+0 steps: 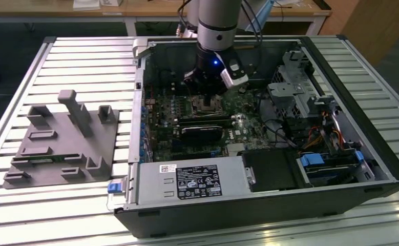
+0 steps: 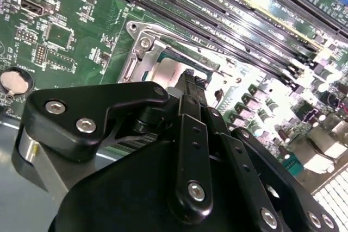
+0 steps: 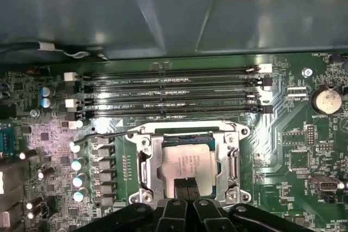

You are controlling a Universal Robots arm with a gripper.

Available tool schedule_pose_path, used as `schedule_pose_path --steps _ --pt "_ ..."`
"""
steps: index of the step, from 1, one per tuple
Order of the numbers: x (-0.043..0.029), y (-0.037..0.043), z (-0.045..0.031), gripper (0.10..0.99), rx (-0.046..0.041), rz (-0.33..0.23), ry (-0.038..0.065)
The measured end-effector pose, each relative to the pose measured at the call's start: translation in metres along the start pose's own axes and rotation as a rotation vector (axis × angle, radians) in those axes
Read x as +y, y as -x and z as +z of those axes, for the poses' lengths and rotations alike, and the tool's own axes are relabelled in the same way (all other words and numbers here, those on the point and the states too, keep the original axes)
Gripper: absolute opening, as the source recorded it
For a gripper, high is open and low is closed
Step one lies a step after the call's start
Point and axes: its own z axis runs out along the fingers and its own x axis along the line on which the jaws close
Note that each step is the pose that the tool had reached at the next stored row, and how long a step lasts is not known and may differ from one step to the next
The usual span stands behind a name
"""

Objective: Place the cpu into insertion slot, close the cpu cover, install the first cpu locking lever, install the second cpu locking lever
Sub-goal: 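Close the cpu cover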

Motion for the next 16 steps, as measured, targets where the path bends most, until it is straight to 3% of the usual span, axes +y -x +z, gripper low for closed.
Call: schedule_pose_path --steps 6,9,10,16 --pt "-0.0010 -0.0054 0.0024 0.106 -0.0494 -0.003 0.003" --pt "-0.0014 -0.0138 0.0039 0.106 -0.0777 -0.002 0.004" --pt "-0.0016 -0.0175 0.0042 0.106 -0.0834 -0.002 0.005" --pt "-0.0020 -0.0276 0.0052 0.106 -0.0865 -0.002 0.008"
